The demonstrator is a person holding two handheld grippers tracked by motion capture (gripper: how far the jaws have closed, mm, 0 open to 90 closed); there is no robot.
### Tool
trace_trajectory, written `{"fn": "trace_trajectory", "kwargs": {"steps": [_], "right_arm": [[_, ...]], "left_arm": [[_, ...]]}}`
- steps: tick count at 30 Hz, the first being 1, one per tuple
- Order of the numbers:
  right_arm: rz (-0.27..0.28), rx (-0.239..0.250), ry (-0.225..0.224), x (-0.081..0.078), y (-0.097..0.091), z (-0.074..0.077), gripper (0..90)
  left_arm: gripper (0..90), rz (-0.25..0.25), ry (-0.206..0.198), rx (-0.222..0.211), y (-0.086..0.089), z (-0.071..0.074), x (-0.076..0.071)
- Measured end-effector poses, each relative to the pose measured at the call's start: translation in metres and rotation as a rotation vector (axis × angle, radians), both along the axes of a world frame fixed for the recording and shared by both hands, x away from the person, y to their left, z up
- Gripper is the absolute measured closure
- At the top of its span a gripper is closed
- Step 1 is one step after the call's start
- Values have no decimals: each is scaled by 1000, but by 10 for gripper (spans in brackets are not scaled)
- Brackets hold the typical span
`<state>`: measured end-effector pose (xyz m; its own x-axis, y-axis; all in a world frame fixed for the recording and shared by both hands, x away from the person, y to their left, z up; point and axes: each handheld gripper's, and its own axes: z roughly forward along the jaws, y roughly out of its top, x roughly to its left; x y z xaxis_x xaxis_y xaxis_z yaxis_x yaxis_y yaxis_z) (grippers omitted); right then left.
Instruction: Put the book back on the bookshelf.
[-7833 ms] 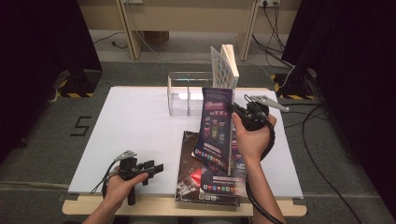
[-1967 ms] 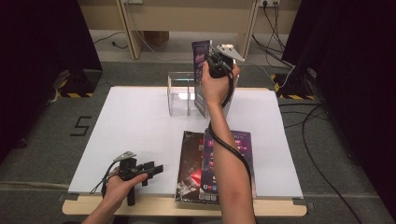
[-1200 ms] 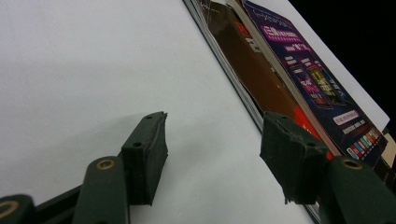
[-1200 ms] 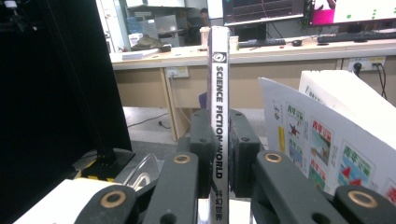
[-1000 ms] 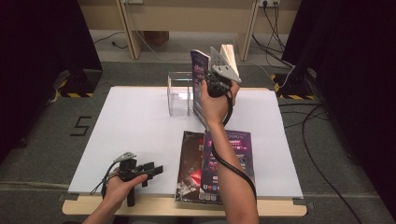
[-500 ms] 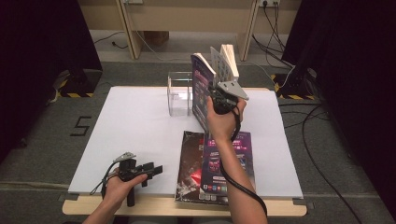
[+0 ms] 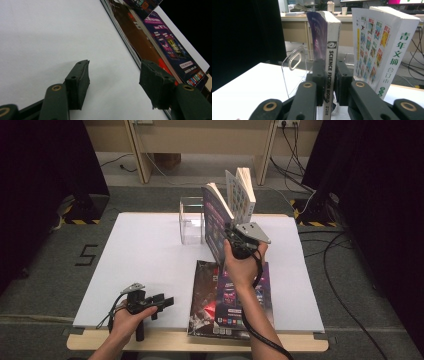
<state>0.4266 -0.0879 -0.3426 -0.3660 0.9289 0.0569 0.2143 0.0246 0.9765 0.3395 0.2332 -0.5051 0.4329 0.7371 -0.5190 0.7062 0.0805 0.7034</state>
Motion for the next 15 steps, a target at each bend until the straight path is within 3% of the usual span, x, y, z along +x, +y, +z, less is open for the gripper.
{"fn": "trace_trajectory", "kwargs": {"steps": [5,15], "right_arm": [[4,1,11,2,0,2,766],[-10,19,54,20,2,16,727]], "left_arm": [[400,1,4,0,1,0,0],[400,6,2,-7,3,0,0]]}}
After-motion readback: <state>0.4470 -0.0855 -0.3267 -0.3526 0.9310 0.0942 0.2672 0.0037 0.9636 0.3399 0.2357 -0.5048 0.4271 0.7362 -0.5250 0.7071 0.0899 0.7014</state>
